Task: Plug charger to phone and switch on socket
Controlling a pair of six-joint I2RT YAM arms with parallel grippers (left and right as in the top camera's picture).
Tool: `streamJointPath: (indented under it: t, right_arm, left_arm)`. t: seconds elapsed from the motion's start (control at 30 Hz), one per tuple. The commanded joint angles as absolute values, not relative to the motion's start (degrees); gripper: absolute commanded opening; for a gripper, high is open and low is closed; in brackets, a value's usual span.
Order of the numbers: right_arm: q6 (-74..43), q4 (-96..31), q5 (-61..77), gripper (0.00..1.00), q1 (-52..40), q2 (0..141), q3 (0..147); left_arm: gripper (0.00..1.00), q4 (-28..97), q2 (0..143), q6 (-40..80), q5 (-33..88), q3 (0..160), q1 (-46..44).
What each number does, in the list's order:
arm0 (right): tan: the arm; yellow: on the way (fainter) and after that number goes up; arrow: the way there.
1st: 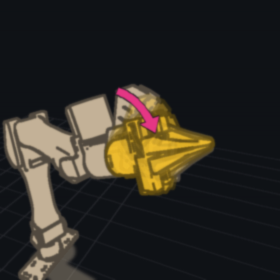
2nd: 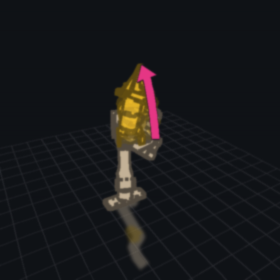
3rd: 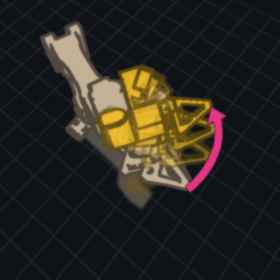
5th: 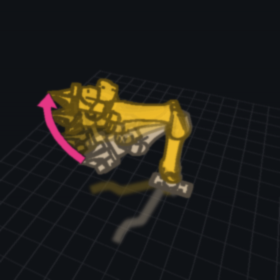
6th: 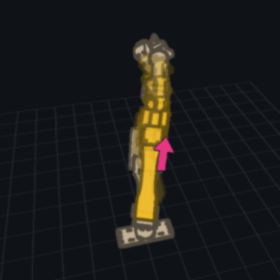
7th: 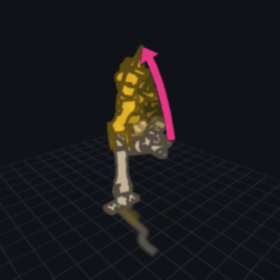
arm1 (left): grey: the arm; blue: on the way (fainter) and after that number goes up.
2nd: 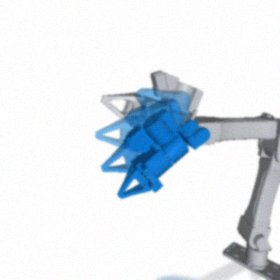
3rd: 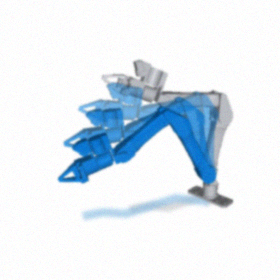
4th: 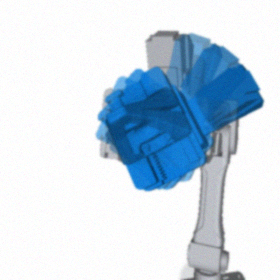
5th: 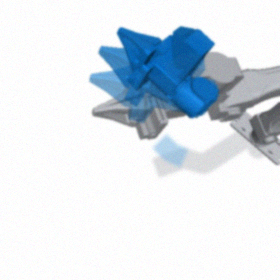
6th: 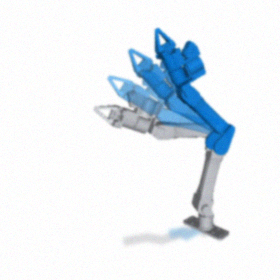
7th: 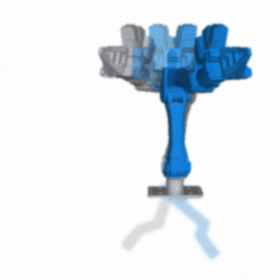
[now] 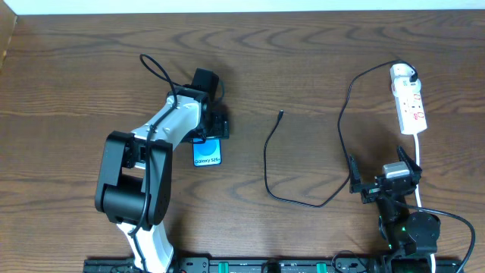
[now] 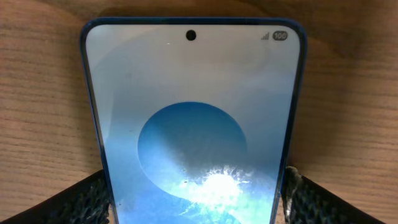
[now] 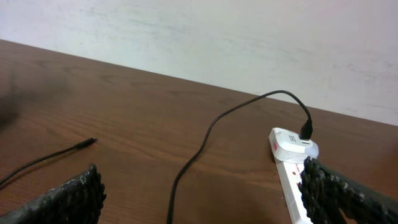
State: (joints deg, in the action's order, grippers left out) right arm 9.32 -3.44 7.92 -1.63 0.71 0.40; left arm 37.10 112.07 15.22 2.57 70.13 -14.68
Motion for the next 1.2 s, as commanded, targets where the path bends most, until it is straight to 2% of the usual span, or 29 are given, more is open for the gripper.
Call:
streamJointPath:
  t: [0.0,0.63,0.93,1.17]
  right_arm:
    - [9.28,-3.66,8.08,0.99,-1.58,0.43,0.32]
    - [9.28,-3.66,8.08,0.99,-1.58,0.43,0.32]
    - [9.28,-3.64,8.08,0.99,-1.58,0.43,0.32]
    - [9.28,-3.66,8.08,0.99,-1.58,0.43,0.32]
  left_arm:
    - [0.89,36.95,117.58,15.35,3.16,67.70,-15.25]
    - [0.88,37.26,120.36,15.31,0.36,67.68,-15.25]
    - [0.71,37.26,121.19,15.33,0.38,67.72,-15.25]
    - [0.68,40.38,120.84,15.33,0.40,70.61,-15.18]
